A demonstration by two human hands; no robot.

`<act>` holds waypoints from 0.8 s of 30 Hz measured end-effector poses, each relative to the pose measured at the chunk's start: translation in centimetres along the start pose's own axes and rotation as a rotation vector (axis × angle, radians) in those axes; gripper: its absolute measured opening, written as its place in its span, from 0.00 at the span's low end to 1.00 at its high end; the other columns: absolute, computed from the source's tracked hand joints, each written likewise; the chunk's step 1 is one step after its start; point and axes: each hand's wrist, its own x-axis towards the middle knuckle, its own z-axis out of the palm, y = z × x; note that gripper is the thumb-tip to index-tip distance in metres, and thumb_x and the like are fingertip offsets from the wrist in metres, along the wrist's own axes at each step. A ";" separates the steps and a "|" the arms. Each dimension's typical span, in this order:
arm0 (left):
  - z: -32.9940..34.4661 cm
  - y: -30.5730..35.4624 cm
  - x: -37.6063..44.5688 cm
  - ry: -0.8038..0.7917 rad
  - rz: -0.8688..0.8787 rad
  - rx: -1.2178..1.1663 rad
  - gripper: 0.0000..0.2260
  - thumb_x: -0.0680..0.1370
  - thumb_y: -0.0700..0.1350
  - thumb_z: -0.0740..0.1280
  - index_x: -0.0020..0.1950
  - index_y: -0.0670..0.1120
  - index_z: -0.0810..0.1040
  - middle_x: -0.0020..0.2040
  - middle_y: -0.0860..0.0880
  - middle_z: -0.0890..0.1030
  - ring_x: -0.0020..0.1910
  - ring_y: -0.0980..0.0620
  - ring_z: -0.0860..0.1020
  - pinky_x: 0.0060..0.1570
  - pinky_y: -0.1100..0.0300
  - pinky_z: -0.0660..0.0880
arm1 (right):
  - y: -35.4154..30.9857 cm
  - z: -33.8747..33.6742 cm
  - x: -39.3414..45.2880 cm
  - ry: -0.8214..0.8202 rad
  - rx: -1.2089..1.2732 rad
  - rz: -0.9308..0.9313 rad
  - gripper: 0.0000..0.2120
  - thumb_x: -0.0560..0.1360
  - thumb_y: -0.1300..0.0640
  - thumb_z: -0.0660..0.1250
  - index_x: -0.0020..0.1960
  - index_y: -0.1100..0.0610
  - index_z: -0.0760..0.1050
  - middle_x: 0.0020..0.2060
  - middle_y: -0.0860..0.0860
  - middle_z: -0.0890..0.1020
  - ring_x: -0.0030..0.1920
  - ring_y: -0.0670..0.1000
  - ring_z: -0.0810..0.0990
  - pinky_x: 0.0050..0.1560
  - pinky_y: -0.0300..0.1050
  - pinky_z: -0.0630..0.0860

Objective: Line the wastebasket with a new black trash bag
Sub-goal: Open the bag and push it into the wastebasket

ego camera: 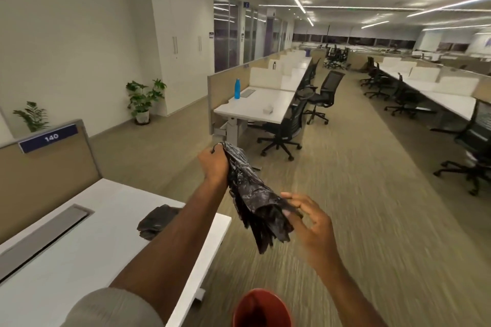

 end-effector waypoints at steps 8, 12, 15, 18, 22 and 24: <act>-3.4 -1.8 -0.8 -0.316 0.069 0.063 0.15 0.78 0.51 0.64 0.44 0.41 0.83 0.41 0.44 0.84 0.40 0.49 0.81 0.46 0.54 0.77 | -4.8 0.4 4.4 0.280 0.141 0.221 0.12 0.80 0.65 0.62 0.49 0.54 0.83 0.41 0.48 0.87 0.42 0.45 0.85 0.44 0.37 0.82; -4.1 -4.9 -1.5 -0.501 0.248 0.278 0.17 0.81 0.57 0.60 0.40 0.47 0.78 0.38 0.49 0.81 0.36 0.53 0.78 0.41 0.54 0.76 | -6.0 -1.2 8.4 0.346 0.014 0.167 0.12 0.79 0.66 0.60 0.49 0.56 0.81 0.39 0.47 0.84 0.40 0.45 0.82 0.43 0.36 0.80; -4.0 -6.6 -2.4 -0.485 0.342 0.525 0.19 0.81 0.61 0.56 0.56 0.49 0.77 0.52 0.48 0.81 0.52 0.48 0.80 0.54 0.51 0.76 | -5.9 -2.5 11.1 0.277 -0.169 0.111 0.10 0.79 0.62 0.62 0.49 0.56 0.83 0.42 0.49 0.86 0.43 0.48 0.84 0.47 0.46 0.81; -2.9 -4.5 -6.1 -0.364 0.442 0.384 0.19 0.82 0.59 0.54 0.52 0.46 0.76 0.47 0.47 0.79 0.46 0.50 0.78 0.44 0.53 0.74 | -5.4 -2.9 12.2 0.203 -0.322 0.041 0.10 0.79 0.61 0.65 0.54 0.55 0.84 0.44 0.46 0.85 0.44 0.47 0.83 0.46 0.42 0.79; -1.1 -1.3 -12.2 -0.536 0.435 0.276 0.29 0.77 0.67 0.56 0.38 0.43 0.77 0.30 0.45 0.79 0.28 0.47 0.77 0.31 0.48 0.76 | -2.7 -1.9 12.2 0.133 -0.395 -0.033 0.09 0.79 0.60 0.65 0.54 0.55 0.83 0.44 0.45 0.84 0.43 0.45 0.81 0.42 0.35 0.76; 0.3 -2.1 -13.7 -0.586 0.428 0.494 0.28 0.71 0.72 0.60 0.37 0.47 0.76 0.31 0.49 0.80 0.31 0.50 0.79 0.33 0.50 0.76 | -0.5 -1.1 12.3 0.092 -0.412 -0.014 0.09 0.78 0.60 0.65 0.53 0.56 0.83 0.43 0.45 0.83 0.44 0.44 0.79 0.41 0.33 0.72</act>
